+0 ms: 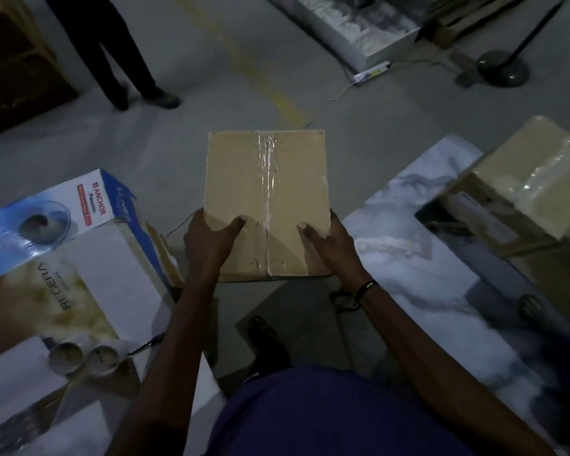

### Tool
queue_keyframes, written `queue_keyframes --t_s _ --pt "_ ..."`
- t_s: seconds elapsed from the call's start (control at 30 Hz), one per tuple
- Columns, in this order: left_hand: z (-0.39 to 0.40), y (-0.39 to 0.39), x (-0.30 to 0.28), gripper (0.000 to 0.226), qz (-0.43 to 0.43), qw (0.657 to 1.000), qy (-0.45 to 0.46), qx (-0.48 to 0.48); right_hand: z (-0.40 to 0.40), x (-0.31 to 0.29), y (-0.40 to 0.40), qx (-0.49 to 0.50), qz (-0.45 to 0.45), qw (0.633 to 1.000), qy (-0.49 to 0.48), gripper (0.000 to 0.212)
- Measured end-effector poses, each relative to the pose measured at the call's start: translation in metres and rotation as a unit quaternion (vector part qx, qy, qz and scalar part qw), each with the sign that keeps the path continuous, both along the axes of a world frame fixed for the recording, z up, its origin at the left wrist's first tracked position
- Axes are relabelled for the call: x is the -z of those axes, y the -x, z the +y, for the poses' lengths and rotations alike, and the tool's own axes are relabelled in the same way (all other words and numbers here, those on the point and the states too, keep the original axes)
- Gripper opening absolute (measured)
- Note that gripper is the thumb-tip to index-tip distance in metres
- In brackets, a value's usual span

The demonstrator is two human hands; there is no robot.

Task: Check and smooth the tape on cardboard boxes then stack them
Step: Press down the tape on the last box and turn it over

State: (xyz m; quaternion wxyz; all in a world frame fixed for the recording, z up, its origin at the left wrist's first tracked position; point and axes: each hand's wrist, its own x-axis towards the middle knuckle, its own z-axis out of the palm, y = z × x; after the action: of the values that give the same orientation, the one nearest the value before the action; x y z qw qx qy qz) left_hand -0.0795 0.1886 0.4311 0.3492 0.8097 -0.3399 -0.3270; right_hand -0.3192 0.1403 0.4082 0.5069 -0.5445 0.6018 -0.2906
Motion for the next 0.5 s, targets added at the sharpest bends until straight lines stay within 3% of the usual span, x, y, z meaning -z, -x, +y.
queue_keyframes --t_s 0.13,0.3,0.5 --pt "0.003 0.06 -0.013 0.101 -0.011 0.998 0.006 0.057 0.039 -0.009 0.065 0.057 -0.024 0.998 0.019 0.061" --pt "0.011 0.162 -0.015 0.074 0.008 0.989 0.0 0.146 0.097 -0.006 0.164 0.146 -0.01 0.989 0.013 0.055" --pt "0.014 0.275 0.004 0.073 0.01 0.96 -0.024 0.279 0.164 0.014 0.258 0.279 -0.007 0.96 -0.01 0.056"
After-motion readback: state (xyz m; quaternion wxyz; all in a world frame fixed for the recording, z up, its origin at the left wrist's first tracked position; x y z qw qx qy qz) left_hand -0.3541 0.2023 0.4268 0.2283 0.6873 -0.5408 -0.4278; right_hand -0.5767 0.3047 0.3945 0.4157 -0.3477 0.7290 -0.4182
